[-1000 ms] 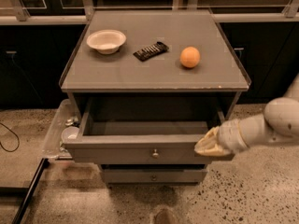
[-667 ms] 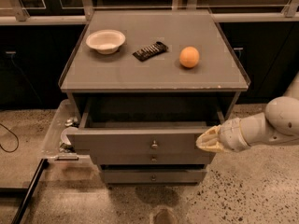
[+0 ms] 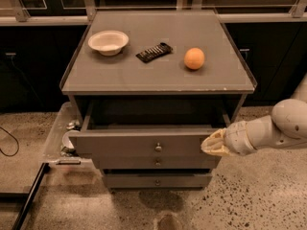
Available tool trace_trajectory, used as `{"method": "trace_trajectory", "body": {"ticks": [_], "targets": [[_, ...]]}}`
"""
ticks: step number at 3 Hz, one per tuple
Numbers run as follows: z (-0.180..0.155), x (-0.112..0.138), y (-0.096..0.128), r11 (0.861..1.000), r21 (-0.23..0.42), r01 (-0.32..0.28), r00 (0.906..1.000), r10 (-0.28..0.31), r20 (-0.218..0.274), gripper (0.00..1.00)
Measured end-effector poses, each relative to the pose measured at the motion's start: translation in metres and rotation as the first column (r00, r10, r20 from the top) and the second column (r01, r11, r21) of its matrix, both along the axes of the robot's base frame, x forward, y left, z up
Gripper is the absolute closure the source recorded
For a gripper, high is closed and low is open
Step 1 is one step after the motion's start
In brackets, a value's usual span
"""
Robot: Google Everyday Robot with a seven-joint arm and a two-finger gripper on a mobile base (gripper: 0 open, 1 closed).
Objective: Close top drawer
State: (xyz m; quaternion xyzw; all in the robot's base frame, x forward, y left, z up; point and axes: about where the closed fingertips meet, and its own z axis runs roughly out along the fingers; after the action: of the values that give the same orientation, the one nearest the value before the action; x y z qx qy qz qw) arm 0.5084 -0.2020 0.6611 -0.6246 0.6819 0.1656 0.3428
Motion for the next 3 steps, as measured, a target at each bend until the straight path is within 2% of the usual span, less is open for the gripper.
{"method": "trace_trajectory", "body": {"ticks": [1, 2, 3], "targets": [[0.0, 0.0, 0.0, 1.0, 0.0, 0.0, 1.0, 0.0, 0.0, 0.34], [0.012, -0.002, 0.01, 1.0, -0.009, -0.028, 0.9996, 0.028, -0.009, 0.11], [0.027, 0.019, 0.013, 0.998, -0.052, -0.024, 0.9992, 0.026, 0.03, 0.0]]}}
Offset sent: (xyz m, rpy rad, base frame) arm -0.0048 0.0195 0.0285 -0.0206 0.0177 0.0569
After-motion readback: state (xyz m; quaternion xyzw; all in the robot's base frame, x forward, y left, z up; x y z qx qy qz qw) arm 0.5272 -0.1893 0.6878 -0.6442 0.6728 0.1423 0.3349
